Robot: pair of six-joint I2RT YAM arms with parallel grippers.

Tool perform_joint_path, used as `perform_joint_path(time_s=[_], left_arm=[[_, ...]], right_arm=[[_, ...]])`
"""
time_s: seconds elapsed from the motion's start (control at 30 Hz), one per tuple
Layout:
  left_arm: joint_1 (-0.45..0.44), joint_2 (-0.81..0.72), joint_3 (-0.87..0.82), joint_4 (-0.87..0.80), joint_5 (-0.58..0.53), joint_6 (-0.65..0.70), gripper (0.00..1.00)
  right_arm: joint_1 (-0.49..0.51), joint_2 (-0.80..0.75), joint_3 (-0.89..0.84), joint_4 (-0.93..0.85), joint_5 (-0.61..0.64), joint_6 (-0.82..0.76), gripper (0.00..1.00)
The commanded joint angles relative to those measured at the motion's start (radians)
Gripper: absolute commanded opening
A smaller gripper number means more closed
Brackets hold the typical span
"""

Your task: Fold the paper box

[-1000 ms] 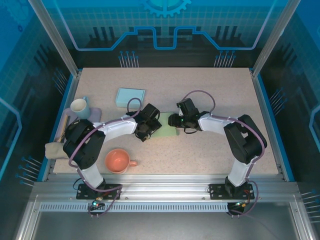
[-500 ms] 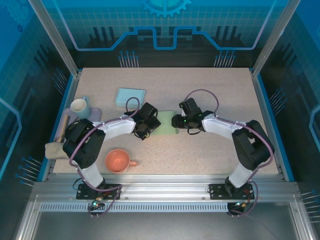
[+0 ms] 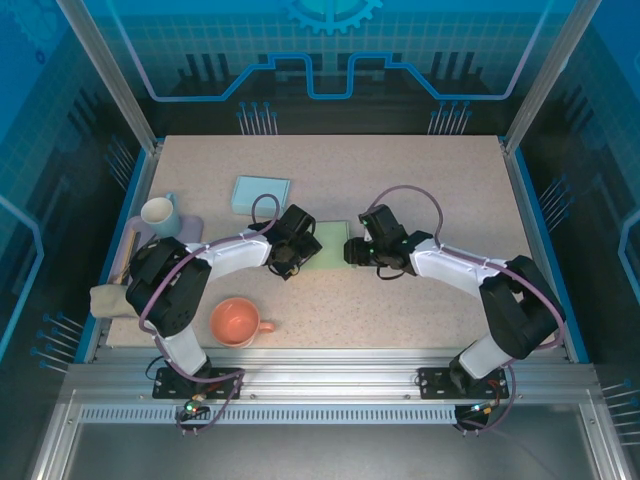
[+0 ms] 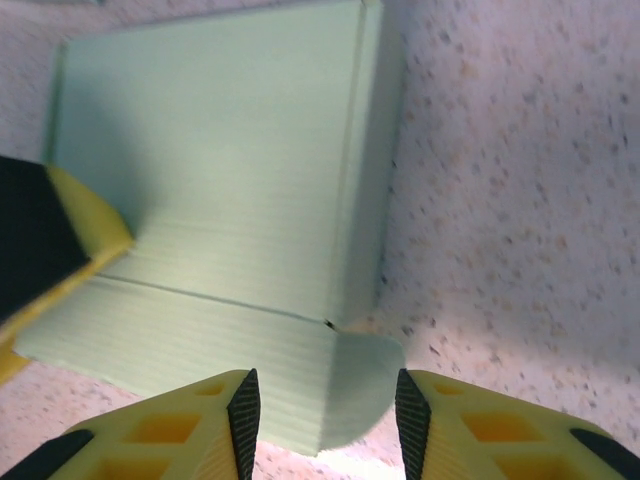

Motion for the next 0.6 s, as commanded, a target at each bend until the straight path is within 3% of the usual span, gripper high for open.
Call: perform_joint_path(time_s=[0.0, 0.57], left_arm=[[0.012, 0.044, -0.025, -0.078, -0.017, 0.017, 0.77], [0.012, 0.047, -0.023, -0.081, -0.017, 0.023, 0.77]], right_arm=[[0.010, -0.018, -0.037, 0.020, 0.009, 0.035, 0.43], [0.017, 0.043, -0.082, 0.154, -0.100, 0.076, 0.40]])
